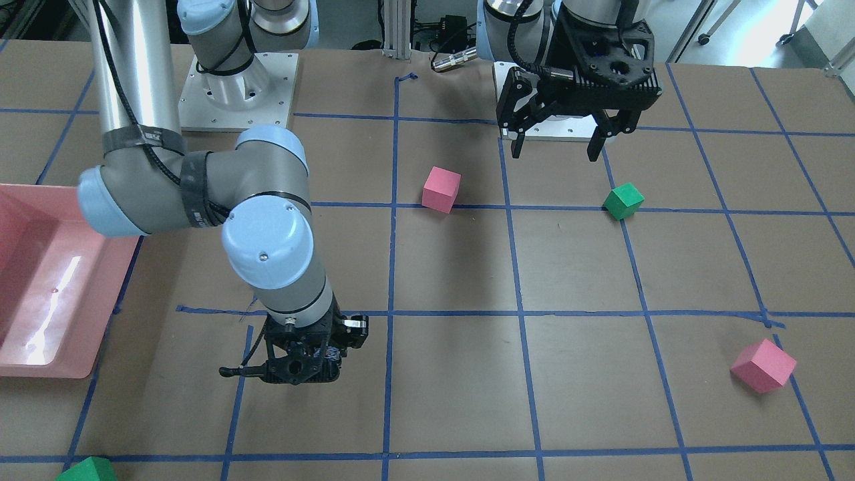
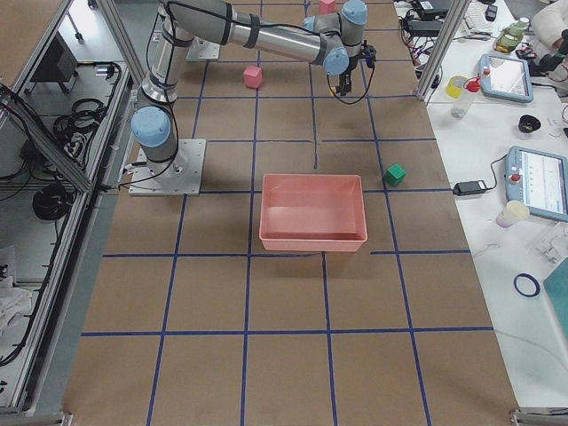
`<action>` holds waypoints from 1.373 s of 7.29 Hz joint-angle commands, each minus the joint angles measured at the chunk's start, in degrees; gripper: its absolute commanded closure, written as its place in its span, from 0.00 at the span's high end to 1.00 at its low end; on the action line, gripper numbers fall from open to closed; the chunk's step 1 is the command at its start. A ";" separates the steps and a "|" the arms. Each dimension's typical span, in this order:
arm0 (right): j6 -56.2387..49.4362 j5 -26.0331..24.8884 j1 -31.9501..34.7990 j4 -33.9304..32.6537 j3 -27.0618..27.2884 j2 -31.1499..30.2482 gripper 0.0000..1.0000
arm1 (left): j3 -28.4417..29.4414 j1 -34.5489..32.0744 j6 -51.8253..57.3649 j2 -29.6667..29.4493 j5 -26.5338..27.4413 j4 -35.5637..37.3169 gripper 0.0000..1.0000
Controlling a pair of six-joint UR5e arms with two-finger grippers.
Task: Align button upright
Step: 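Carry the switch out of the bin toward the table center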
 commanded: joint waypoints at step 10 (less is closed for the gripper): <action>9.75 2.62 6.81 -6.63 -3.51 9.80 1.00 | -0.08 -0.05 0.00 0.51 0.13 -0.61 1.00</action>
